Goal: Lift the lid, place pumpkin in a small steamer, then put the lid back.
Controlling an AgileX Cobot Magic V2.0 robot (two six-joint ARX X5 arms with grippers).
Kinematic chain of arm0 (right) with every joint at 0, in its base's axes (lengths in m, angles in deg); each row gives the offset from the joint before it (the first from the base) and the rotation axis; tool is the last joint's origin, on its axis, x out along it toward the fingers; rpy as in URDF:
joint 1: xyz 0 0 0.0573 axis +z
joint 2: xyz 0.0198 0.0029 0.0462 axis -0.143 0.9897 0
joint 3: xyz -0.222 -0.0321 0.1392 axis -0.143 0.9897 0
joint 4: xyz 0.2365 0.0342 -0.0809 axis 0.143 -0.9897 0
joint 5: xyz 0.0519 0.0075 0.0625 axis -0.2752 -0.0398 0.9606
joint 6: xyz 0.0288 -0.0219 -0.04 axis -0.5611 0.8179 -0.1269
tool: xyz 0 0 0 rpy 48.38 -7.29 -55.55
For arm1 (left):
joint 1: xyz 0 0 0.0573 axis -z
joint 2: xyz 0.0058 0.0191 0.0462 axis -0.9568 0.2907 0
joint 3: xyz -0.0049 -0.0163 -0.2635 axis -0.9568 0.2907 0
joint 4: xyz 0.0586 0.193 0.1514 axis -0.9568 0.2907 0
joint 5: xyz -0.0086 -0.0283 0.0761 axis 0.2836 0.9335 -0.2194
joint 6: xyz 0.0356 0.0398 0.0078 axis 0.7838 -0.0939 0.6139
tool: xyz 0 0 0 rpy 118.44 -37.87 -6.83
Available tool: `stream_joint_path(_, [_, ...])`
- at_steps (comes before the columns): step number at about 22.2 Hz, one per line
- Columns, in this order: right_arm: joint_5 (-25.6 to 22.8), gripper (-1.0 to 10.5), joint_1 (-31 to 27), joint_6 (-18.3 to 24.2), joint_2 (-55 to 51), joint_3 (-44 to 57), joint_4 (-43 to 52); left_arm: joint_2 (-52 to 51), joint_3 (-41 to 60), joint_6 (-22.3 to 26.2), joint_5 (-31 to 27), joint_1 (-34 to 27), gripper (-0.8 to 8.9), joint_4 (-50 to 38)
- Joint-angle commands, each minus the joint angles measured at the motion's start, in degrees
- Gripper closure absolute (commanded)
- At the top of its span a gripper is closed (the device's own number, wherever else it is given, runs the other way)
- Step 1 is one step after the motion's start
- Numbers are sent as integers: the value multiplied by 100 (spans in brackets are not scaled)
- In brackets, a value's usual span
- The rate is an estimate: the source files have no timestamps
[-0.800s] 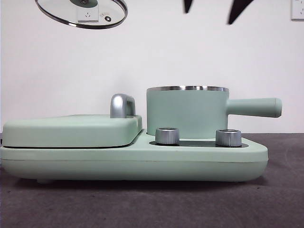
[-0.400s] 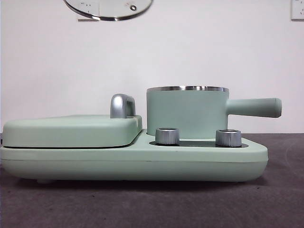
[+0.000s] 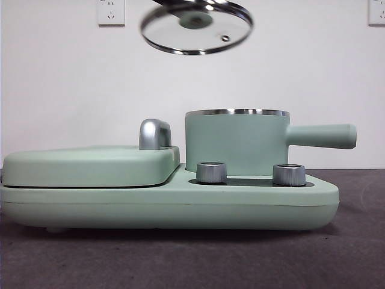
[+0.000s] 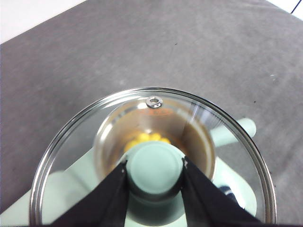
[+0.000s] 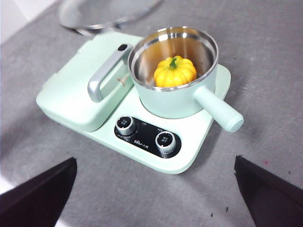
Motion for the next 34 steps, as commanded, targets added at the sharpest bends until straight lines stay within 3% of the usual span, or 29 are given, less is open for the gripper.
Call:
stream_joint_path(1, [-42,348,50,-227,-133,26,59,280,-129,9,9,138,798,-356])
stream_joint_path(13, [-42,348,50,-350,-308,26,61,1113,-129,245,26,245,799,-1215])
stream_joint_path(34, [-39,348,50,-459,-308,26,61,1565,-129,791,273,254,799,-1119])
